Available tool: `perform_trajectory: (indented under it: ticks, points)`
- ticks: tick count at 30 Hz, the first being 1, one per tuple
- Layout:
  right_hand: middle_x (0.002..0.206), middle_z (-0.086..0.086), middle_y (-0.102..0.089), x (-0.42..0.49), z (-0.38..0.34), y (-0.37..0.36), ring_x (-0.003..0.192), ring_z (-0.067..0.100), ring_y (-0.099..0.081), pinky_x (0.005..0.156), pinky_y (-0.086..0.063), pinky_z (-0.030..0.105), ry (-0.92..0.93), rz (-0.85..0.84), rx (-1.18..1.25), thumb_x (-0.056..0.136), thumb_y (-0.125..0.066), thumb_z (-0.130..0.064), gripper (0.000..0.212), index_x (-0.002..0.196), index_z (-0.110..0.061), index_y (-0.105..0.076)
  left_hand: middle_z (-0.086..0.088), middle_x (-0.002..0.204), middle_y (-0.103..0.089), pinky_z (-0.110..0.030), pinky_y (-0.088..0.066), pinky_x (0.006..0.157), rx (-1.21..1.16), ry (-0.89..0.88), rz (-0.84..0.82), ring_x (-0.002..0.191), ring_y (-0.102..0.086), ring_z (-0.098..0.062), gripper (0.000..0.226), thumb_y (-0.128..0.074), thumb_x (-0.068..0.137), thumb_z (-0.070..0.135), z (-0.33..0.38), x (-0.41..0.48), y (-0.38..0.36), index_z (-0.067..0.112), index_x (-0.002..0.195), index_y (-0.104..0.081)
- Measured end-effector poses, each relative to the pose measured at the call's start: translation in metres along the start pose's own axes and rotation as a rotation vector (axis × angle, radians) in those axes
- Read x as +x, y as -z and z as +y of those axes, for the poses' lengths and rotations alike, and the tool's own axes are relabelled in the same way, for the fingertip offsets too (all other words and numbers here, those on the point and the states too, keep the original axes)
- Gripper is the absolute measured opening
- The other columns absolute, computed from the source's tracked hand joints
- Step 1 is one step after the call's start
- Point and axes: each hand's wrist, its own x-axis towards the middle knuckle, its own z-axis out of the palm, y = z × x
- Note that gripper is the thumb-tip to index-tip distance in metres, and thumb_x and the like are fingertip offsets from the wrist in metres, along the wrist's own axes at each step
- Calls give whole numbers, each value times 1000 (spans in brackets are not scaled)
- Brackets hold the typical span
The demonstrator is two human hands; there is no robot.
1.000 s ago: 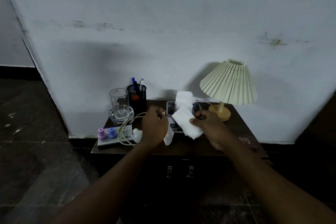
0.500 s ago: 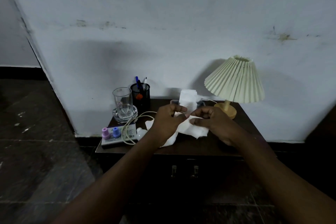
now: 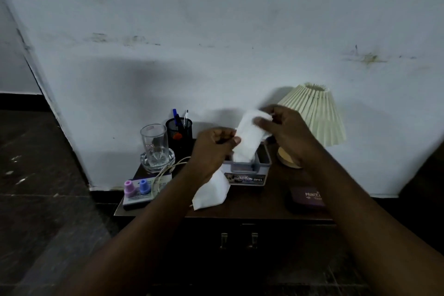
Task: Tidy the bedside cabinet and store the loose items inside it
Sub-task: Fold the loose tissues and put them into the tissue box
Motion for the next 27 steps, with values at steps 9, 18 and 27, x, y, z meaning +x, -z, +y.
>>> perform_trajectory:
  ticks: [9, 18, 27]
  points:
    - [85, 27, -72, 33, 6, 6, 69, 32, -72, 65, -61, 41, 32, -201, -354, 86, -78, -2, 12, 97, 0, -74, -9, 89, -77, -35, -59, 82, 32, 20, 69, 83, -71, -17, 7, -81, 86, 7, -16, 29, -9, 10, 88, -74]
    - [69, -8, -66, 34, 39, 5, 66, 11, -62, 66, -44, 30, -78, -313, -724, 73, -90, -22, 23, 73, -20, -67, 10, 149, -43, -45, -26, 107, 901, 83, 14, 137, -28, -29, 12, -76, 79, 34, -22, 23, -7, 22, 83, -74]
    - [80, 3, -72, 28, 37, 0, 77, 21, -69, 71, -52, 36, -40, -349, -846, 72, -88, -17, 19, 74, -21, -69, 2, 163, -26, -53, -19, 116, 934, 75, -135, 147, -17, -31, 41, -80, 75, 35, -15, 14, -9, 33, 114, -66]
